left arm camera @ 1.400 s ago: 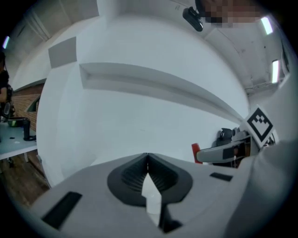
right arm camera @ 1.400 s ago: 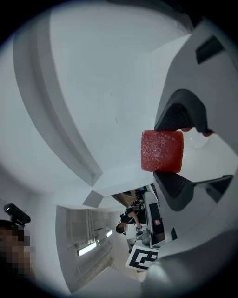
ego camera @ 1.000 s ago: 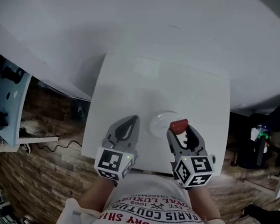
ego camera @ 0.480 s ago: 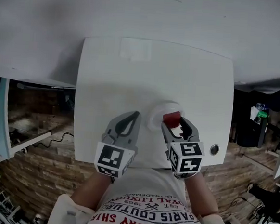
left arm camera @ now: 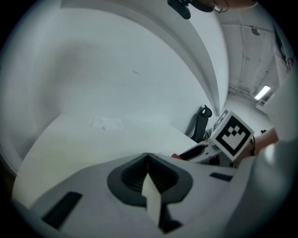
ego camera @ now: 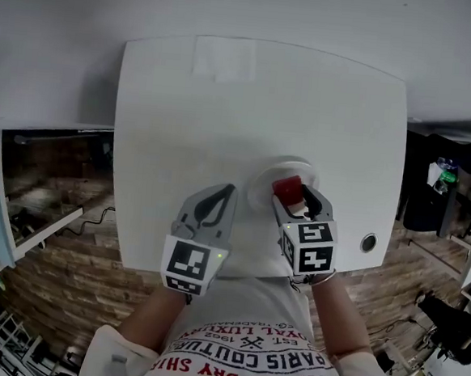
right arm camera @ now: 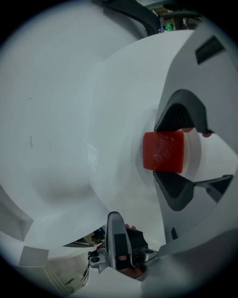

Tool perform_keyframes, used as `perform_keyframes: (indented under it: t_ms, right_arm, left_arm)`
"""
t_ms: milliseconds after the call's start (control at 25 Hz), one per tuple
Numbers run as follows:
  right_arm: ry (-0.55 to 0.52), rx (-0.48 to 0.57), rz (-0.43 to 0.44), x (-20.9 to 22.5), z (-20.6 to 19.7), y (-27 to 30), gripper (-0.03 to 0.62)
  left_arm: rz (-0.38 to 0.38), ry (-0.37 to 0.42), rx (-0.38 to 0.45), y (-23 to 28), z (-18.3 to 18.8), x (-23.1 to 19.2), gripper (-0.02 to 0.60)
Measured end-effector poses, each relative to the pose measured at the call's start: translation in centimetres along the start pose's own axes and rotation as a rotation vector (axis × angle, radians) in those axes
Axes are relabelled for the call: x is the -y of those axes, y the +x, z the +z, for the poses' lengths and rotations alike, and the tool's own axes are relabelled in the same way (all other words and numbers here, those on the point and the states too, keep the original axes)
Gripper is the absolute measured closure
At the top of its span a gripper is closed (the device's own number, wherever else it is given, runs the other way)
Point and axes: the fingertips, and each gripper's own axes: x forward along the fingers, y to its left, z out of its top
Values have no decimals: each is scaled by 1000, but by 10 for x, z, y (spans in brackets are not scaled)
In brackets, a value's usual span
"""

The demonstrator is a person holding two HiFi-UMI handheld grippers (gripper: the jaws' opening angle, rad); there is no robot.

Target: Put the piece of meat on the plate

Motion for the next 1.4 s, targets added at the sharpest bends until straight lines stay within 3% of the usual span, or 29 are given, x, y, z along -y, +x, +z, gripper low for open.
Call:
perform_keyframes:
  t_ms: [520,840,1040,1200,1320,1400]
  right_arm:
    - [-49,-57,0,-6,-5,16,318]
    - [-59,-92,44,-12,-4,20,315]
    - [-11,-2,53,-10,6,11,301]
    - [18,97,-1,1,20,-11,308]
    - [40,202,-77,14,34,-33,511]
    - [45,253,-98,19,37,-46,559]
  left_arm:
    - [-15,0,-8,7,-3,-1,575]
    - [-40,6,-16,7,-6,1,575]
    - [-46,38,-5,3,1,1,575]
    - [-43,75,10,-1,9,7,575]
    - [-28,77,32,-5,17,13,575]
    - [-17,76,47,-10,22,21,575]
